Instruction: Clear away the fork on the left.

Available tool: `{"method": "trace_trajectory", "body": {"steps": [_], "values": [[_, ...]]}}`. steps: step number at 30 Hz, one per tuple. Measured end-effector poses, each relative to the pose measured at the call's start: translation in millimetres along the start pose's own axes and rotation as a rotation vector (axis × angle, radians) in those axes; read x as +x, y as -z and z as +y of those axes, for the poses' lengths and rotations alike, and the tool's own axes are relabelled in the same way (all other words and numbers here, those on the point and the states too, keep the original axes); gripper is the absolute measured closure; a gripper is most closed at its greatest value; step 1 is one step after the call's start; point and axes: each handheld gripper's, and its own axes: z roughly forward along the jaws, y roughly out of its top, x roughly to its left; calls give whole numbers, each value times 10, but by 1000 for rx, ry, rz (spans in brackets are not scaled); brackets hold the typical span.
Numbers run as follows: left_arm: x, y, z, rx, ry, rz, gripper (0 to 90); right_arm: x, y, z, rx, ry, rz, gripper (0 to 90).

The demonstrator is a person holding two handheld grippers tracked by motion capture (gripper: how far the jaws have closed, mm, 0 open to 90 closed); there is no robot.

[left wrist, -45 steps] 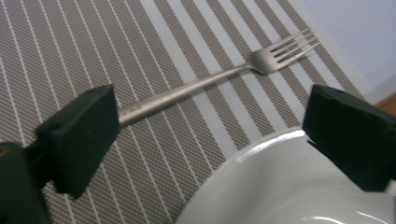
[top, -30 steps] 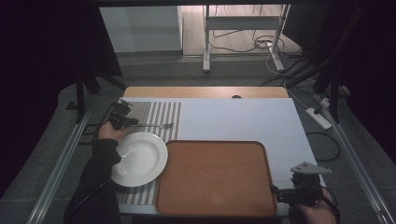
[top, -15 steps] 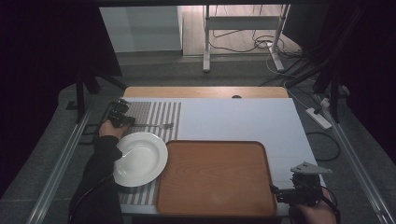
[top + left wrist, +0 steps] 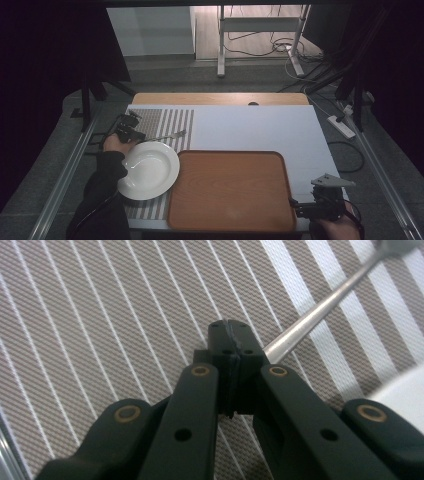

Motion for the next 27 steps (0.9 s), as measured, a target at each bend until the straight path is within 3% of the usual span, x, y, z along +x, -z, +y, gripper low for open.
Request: {"method": "trace_trajectory", "body": {"steps": [12, 18, 20, 23, 27], "values": [[-25, 43, -61, 38, -9, -44, 895, 3, 0, 0, -3, 6, 2, 0], [-40, 49, -57, 37, -25, -41, 893, 4, -1, 1, -1, 7, 3, 0], [-43, 67, -44, 18, -21, -18, 891, 5, -1, 1, -2, 8, 3, 0], [-46, 102, -21, -20, -11, -17, 780, 5, -2, 1, -1, 8, 2, 0], [-89, 119, 37, -56, -29, -35, 563, 6, -4, 1, 0, 9, 1, 0]]}}
